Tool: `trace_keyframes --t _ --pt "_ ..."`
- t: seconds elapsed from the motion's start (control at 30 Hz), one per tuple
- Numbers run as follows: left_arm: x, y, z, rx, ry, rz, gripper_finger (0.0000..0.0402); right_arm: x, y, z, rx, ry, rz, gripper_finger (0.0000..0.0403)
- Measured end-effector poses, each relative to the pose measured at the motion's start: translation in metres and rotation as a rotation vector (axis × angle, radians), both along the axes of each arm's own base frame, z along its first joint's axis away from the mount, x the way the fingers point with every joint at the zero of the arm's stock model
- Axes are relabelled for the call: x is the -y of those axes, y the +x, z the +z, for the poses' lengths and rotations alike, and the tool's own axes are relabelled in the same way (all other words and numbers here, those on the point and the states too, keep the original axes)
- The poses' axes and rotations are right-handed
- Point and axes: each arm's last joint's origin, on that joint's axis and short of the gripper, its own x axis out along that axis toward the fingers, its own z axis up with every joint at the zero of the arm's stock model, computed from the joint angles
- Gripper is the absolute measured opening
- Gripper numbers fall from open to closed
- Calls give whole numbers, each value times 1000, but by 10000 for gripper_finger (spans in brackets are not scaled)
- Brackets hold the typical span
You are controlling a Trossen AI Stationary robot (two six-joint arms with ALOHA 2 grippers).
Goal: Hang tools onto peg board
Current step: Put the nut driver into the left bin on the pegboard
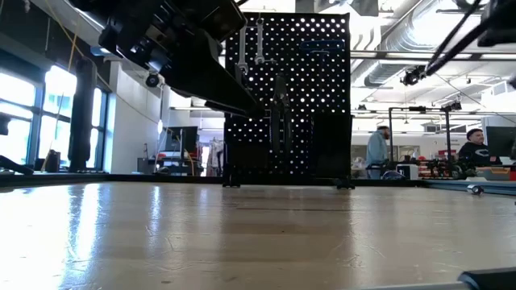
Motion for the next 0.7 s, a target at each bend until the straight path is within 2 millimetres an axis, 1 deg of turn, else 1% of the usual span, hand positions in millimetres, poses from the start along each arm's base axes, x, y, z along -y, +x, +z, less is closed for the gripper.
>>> trace_keyframes --t 0.1,0.2,0.3,0.47,0.7 --pt "0 0 0 2 4 -5 154 0 -2 7 -20 -8 -51 183" --pt "0 0 0 8 10 -8 154 1 -4 6 -29 23 -124 183" --pt "0 0 0 12 24 -17 154 2 -5 -1 -29 74 -186 183" --pt "0 0 0 13 26 -19 154 6 -4 -13 -24 133 -220 183" --pt "0 0 1 18 40 -28 154 20 0 -31 -9 178 -266 183"
